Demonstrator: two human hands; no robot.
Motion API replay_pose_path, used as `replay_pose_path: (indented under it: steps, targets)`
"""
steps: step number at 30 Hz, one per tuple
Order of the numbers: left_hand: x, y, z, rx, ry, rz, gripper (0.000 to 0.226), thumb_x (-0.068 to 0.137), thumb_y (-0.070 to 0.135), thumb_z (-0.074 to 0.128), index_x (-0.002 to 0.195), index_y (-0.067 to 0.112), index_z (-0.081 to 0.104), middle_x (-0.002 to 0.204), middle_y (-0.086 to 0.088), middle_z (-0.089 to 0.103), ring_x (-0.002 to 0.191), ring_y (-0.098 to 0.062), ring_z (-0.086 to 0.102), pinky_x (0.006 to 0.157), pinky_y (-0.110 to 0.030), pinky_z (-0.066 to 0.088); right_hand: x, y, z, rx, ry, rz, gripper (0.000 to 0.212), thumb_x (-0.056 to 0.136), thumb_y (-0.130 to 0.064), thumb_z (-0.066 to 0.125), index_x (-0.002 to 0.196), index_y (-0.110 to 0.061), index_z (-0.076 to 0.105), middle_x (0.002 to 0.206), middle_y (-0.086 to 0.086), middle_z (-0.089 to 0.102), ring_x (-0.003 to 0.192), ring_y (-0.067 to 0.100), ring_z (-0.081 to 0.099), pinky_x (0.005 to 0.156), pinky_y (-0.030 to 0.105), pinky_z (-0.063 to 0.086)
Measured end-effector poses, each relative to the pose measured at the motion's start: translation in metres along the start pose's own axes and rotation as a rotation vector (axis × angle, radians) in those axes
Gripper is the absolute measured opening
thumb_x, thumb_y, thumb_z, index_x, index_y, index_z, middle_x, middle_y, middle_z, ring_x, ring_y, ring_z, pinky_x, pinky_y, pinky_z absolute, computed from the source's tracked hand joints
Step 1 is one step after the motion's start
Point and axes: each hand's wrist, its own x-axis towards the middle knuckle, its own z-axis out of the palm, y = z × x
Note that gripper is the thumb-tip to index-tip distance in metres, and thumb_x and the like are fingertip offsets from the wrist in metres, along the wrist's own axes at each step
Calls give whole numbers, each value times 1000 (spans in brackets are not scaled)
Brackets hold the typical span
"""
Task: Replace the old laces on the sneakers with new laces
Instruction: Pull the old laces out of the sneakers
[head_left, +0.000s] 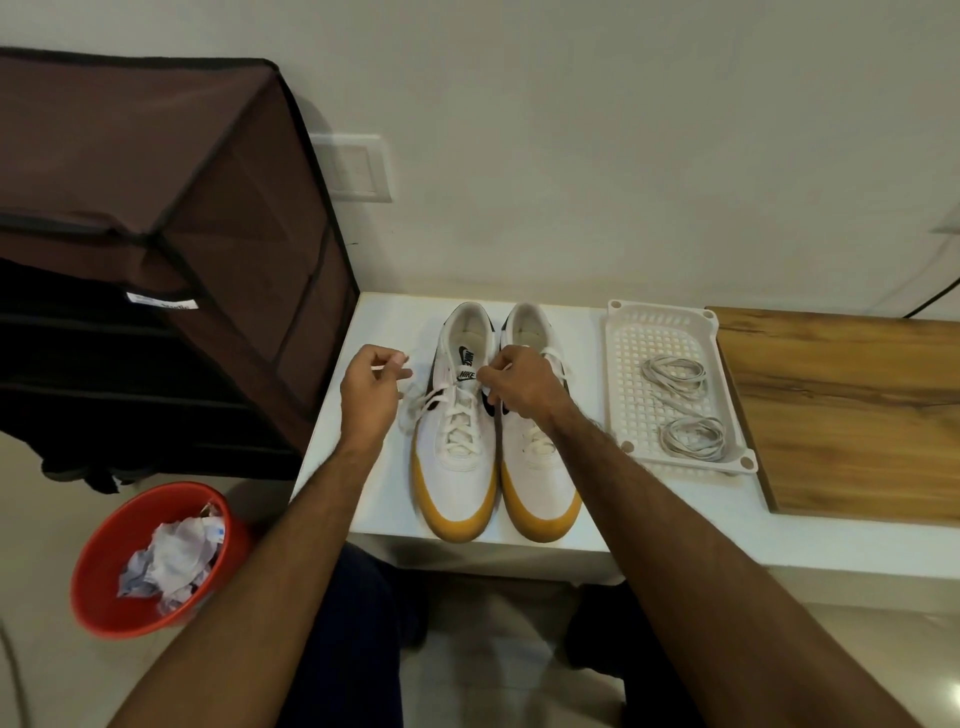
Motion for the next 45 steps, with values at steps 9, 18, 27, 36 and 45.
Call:
replay_pose_path:
  steps: [9,18,27,36,45]
  targets:
    - [-18,-7,-29,420,-113,-93,16,100,19,47,97,12,61,96,-4,65,91,-26,62,81,-38,49,-18,-7,23,-252,157,-244,11,97,-26,60,100,-22,70,93,-3,73,85,17,68,72,40,59]
    - [-29,6,6,595,-262,181,29,97,39,61,121,26,51,115,7,59,108,-17,60,103,-44,38,-16,-8,33,-261,142,-207,14,89,-22,69,98,-21,79,98,-4,77,89,15,69,78,37,60]
    - [-22,-2,14,543,-230,159,51,80,50,77,119,31,52,112,8,65,97,-14,67,91,-43,55,-16,2,33,-59,167,-242,10,87,-13,73,95,-14,80,90,-3,75,81,6,65,81,26,53]
    - [-25,6,16,470,-135,128,51,83,33,79,124,20,51,113,2,66,92,-13,64,73,-21,47,-21,6,43,-31,278,-335,6,88,-16,66,88,-13,71,86,-3,60,79,8,53,69,25,41]
    - [-23,-4,11,377,-117,114,46,82,27,82,119,22,55,120,4,61,104,-13,61,80,-21,49,-25,3,26,270,53,-218,15,96,-15,55,88,-8,65,84,1,63,77,10,59,77,31,52]
